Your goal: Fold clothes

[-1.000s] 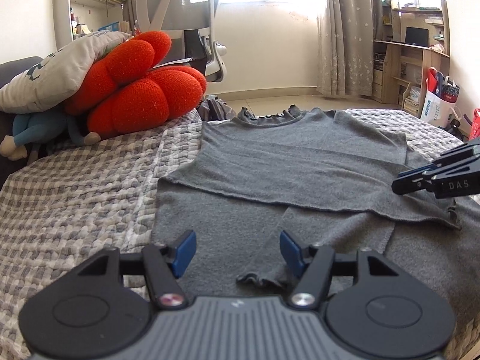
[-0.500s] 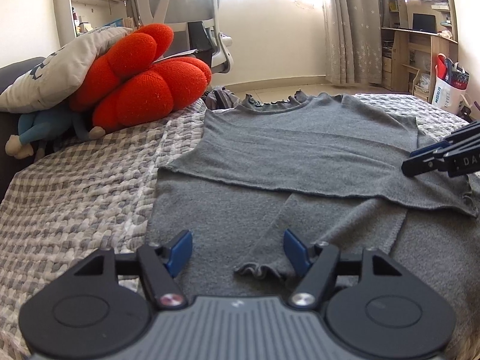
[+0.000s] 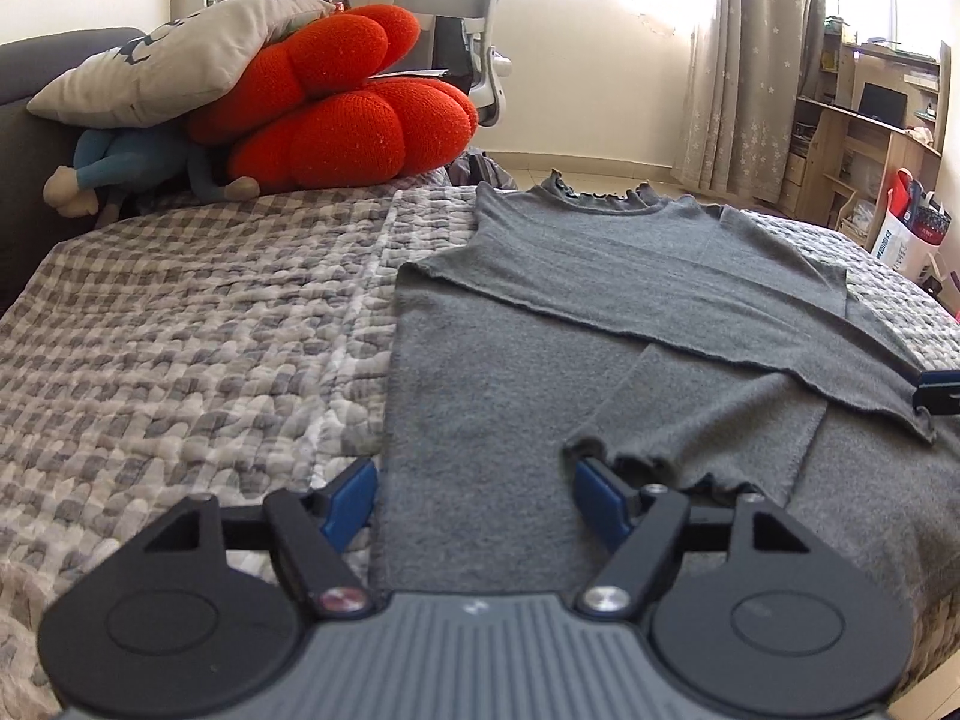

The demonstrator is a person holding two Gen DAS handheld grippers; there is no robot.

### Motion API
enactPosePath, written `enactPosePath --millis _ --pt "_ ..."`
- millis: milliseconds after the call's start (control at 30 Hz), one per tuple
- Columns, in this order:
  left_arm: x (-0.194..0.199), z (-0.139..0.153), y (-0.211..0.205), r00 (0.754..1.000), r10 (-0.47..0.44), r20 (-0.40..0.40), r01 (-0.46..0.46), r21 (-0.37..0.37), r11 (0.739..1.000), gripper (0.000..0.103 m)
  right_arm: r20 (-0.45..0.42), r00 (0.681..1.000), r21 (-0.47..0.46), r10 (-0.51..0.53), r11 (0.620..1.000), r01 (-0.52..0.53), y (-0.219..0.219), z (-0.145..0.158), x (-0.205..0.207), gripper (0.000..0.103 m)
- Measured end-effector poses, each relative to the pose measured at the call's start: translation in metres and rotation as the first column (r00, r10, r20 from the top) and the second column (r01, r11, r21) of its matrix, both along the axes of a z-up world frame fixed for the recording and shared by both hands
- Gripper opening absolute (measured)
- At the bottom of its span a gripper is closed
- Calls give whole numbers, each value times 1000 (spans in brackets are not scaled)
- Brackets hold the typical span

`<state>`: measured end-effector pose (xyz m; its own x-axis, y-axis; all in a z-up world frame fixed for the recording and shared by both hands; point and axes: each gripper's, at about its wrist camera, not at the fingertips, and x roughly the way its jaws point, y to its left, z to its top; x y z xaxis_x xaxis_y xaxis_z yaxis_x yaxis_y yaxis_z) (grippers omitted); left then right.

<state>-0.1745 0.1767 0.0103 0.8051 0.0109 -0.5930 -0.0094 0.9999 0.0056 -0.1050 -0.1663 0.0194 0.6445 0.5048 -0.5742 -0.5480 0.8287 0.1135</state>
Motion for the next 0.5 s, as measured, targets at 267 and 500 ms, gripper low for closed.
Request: enactPosePath --millis 267,500 --pt "-32 6 15 1000 19 -6 -19 8 1000 74 10 999 -2 -42 999 42 -30 -4 -47 43" --pt "-56 8 22 999 32 -6 -32 -1 999 67 21 998 -36 -57 998 58 -40 -6 -76 45"
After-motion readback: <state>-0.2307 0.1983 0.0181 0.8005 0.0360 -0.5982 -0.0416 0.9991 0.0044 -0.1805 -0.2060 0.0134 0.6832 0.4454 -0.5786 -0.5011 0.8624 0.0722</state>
